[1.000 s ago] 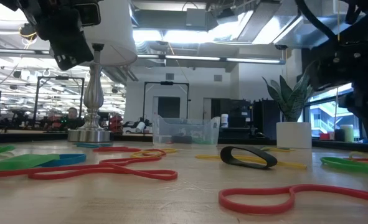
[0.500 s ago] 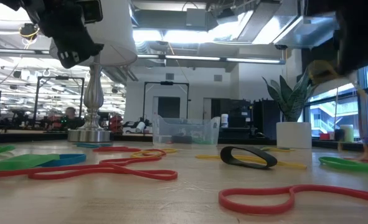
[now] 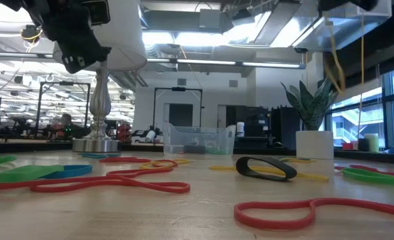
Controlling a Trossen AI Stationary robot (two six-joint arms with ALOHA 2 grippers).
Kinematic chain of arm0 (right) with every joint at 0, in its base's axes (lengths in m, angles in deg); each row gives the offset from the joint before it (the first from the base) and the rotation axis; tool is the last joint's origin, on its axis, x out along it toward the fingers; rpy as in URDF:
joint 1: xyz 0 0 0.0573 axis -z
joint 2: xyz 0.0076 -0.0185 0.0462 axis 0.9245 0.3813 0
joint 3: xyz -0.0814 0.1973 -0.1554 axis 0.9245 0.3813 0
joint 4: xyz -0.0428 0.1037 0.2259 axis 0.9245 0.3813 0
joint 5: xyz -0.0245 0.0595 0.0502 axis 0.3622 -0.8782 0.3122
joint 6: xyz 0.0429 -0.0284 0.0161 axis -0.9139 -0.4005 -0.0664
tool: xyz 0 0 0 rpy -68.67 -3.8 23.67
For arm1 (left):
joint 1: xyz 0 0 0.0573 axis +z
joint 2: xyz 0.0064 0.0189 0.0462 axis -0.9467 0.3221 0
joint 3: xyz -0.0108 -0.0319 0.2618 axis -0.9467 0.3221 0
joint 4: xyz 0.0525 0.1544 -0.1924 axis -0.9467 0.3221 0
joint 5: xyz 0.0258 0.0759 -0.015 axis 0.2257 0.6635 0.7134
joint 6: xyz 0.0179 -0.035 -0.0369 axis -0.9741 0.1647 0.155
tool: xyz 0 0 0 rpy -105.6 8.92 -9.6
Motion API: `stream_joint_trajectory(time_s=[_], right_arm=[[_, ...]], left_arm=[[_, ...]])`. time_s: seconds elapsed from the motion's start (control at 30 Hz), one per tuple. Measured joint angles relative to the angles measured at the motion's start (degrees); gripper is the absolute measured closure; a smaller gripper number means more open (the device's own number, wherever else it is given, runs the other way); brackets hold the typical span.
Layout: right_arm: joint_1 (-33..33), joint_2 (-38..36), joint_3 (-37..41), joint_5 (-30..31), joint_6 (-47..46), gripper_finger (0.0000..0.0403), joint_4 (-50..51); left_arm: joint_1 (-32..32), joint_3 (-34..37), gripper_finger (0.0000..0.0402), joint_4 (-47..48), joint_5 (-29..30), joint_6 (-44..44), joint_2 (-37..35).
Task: Pick and place rubber bands into bin
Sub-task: Put the yellow rubber band into the transparent bin
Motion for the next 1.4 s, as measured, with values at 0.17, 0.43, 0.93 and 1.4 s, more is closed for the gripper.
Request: stream_joint_trajectory(time_s=[0.17,0.43,0.93,1.4], right_arm=[[6.4,0.2,-1.7,1.4,4.2,0.0401,-3.5],[22.7,2.9,-1.9,-7.3,21.3,0.0402,-24.7],[47.7,31.6,-23.5,-21.7,37.8,0.0403,-37.9],[54.8,59.7,-44.8,-26.2,39.4,0.0403,-24.1]], left_arm=[[2.0,-0.3,0.04,3.6,1.4,-0.1,0.0],[8.2,-4.6,0.04,20.3,1.7,-9.4,0.0],[20.2,-7.8,0.0399,28.1,0.4,-31.7,-0.2],[24.6,-7.8,0.04,30.1,0.3,-35.0,-0.2]])
